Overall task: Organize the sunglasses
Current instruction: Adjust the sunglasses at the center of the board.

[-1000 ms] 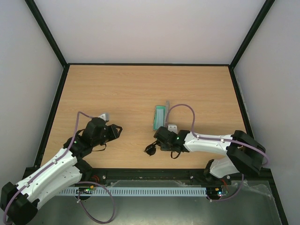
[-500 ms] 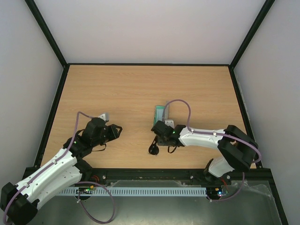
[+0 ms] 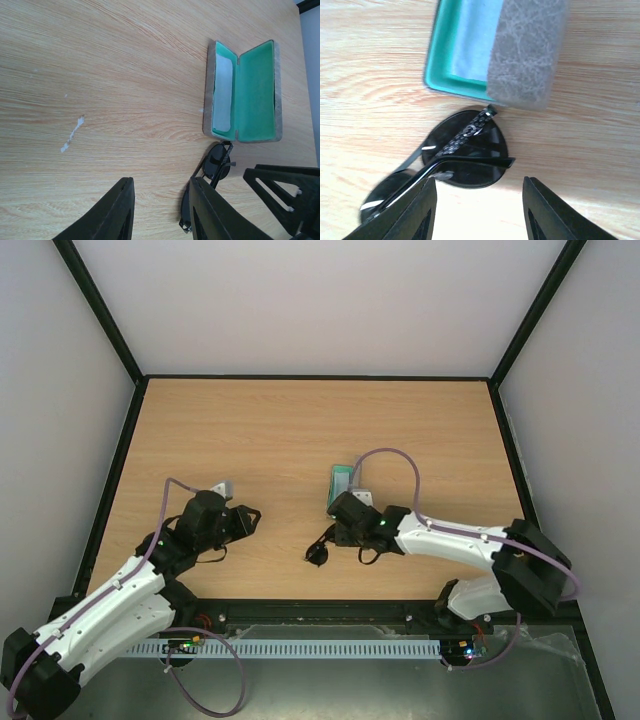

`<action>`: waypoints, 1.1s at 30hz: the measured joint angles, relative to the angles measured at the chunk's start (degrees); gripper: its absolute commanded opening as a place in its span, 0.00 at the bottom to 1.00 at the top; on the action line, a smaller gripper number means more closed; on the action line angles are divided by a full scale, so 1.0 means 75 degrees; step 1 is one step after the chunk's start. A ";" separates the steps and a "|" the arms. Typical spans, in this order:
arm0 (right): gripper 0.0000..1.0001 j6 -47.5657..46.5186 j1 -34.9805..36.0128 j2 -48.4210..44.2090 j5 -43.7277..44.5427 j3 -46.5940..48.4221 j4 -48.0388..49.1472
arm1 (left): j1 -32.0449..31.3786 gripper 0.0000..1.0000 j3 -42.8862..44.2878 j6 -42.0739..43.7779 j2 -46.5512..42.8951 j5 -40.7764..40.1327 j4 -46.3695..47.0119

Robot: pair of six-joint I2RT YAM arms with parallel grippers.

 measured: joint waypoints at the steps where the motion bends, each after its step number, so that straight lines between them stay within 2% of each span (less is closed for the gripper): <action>1: 0.53 0.0073 0.0015 -0.0149 -0.0058 -0.0023 0.0003 | 0.0000 0.33 0.0000 0.0003 0.0000 0.0003 0.0003; 3: 0.60 0.0248 0.0102 -0.0396 -0.0192 -0.0047 0.0015 | 0.0000 0.33 0.0000 0.0003 0.0006 0.0000 0.0006; 5: 0.63 0.0446 0.0248 -0.0440 -0.0271 -0.0041 0.0038 | 0.0000 0.33 -0.0006 0.0003 0.0029 0.0000 0.0026; 12: 0.65 0.1023 0.1003 0.0408 -0.0294 0.0562 -0.0035 | 0.0000 0.33 -0.0256 0.0006 0.0087 0.0070 0.0236; 17: 0.66 0.1358 0.1160 0.0965 -0.0140 0.1070 -0.0207 | 0.0012 0.33 -0.0306 0.0061 0.0047 0.0175 0.0323; 25: 0.63 0.1565 0.1262 0.1853 0.0201 0.1757 -0.0667 | 0.0050 0.33 -0.0565 0.0137 -0.0114 0.0408 0.0420; 33: 0.58 0.1731 0.1641 0.2151 0.0262 0.1801 -0.0959 | 0.0085 0.33 -0.0697 0.0140 -0.0306 0.0533 0.0533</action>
